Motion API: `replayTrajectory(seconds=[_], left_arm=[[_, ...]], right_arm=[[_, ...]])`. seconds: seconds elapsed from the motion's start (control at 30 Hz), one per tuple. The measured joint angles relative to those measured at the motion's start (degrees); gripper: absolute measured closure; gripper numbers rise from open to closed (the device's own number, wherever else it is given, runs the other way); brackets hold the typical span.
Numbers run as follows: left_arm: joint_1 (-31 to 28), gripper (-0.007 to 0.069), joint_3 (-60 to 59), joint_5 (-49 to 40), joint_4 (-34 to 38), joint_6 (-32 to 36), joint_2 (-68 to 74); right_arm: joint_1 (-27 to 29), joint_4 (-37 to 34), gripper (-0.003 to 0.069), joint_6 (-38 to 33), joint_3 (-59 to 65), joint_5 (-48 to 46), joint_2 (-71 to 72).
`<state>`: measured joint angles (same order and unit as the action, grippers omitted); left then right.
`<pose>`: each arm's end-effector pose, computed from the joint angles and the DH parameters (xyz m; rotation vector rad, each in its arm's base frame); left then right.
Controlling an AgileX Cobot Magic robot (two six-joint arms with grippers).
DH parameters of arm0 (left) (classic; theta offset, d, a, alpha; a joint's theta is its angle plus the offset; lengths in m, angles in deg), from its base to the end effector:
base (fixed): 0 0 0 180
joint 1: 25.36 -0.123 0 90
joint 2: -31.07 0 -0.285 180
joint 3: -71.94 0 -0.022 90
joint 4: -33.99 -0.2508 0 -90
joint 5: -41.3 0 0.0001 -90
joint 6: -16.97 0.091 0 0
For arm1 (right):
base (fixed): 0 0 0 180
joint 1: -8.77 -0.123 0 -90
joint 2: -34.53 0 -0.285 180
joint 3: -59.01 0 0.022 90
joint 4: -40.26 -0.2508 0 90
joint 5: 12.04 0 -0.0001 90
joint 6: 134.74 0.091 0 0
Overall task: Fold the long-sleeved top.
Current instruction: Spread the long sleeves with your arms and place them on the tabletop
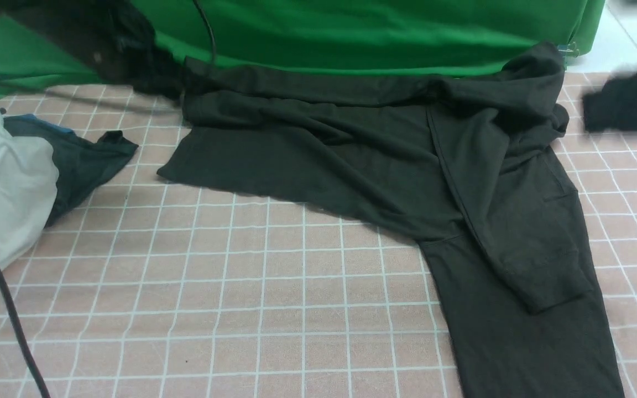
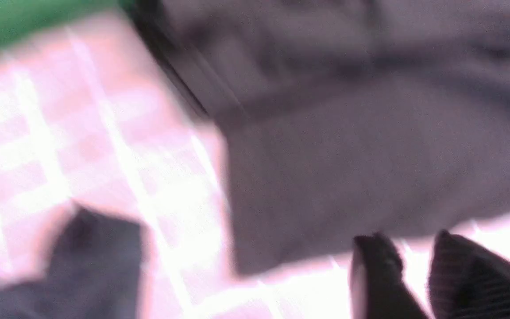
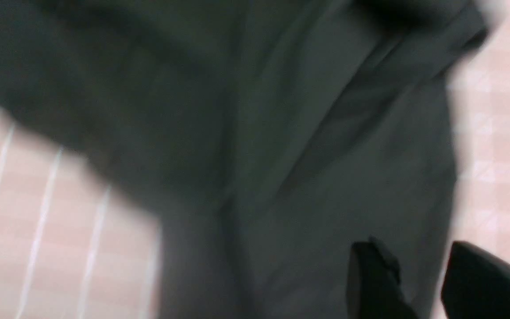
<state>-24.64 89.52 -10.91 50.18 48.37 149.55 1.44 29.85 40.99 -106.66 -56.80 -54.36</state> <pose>0.4277 -0.0254 0.2693 0.5716 2.5553 -0.1705 0.2882 0.0488 0.2958 -0.1417 2.5753 0.2327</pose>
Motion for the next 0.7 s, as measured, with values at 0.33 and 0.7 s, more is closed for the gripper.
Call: replayTrajectory(seconds=[0.33,0.7], left_arm=[[0.1,0.02,-0.3,5.3,-3.3,-1.6,9.8],[0.2,0.0104,-0.3,7.1,-10.3,-9.1,14.9]], right_arm=[[-17.4,-0.1,0.0405,0.0,15.2,6.7,5.7],[-19.1,-0.2,0.0405,0.2,15.4,8.0,5.7]])
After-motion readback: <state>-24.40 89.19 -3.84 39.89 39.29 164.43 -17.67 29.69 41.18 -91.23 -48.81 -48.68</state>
